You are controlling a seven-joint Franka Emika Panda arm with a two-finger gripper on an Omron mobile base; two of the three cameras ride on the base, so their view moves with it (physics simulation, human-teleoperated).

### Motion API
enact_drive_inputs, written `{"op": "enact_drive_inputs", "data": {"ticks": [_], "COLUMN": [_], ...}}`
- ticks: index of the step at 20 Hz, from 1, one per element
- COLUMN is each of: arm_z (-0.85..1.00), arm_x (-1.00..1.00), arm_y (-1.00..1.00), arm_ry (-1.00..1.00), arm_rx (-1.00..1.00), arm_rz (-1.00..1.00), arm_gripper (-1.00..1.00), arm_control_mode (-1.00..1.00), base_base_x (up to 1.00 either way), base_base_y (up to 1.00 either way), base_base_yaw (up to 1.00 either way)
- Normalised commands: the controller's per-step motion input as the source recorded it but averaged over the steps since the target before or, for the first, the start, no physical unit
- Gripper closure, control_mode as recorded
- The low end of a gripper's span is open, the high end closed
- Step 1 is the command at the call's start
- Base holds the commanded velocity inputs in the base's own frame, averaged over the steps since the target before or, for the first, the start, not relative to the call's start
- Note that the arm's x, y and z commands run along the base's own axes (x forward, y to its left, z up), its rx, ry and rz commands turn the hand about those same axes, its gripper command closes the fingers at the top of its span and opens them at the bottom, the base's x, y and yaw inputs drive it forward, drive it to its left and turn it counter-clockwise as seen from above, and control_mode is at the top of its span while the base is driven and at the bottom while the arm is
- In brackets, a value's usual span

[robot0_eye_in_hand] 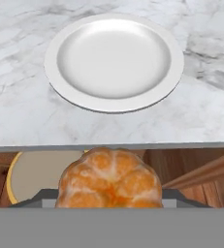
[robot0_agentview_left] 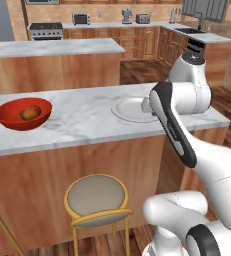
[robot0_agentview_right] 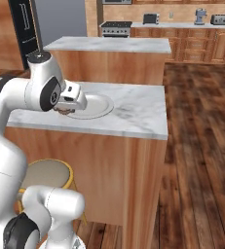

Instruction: Take the fruits from the plate on the dining counter and place two fruits in each bowl.

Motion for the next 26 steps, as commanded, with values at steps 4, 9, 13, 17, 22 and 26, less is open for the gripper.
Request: {"op": "enact_drive_inputs", "data": {"ticks": [4,9,13,17,22,26], "arm_z": [0.00,0.00,0.00,0.00,0.00,0.00], "arm_x": [0.00,0.00,0.00,0.00,0.00,0.00], "arm_y": [0.00,0.00,0.00,0.00,0.00,0.00], "arm_ry": [0.00,0.00,0.00,0.00,0.00,0.00], "arm_rx": [0.00,0.00,0.00,0.00,0.00,0.00], "arm_rz": [0.00,0.00,0.00,0.00,0.00,0.00], "arm_gripper": [1.00,1.00,1.00,1.00,1.00,1.00], "arm_control_mode": [1.00,1.00,1.00,1.00,1.00,1.00], "base_base_x": [-0.26,-0.95,-0.40,0.00,0.26,0.40], "base_base_y": [-0.02,0.48,1.00,1.00,1.00,1.00], "base_base_yaw": [0.00,0.01,0.09,0.00,0.00,0.00]}}
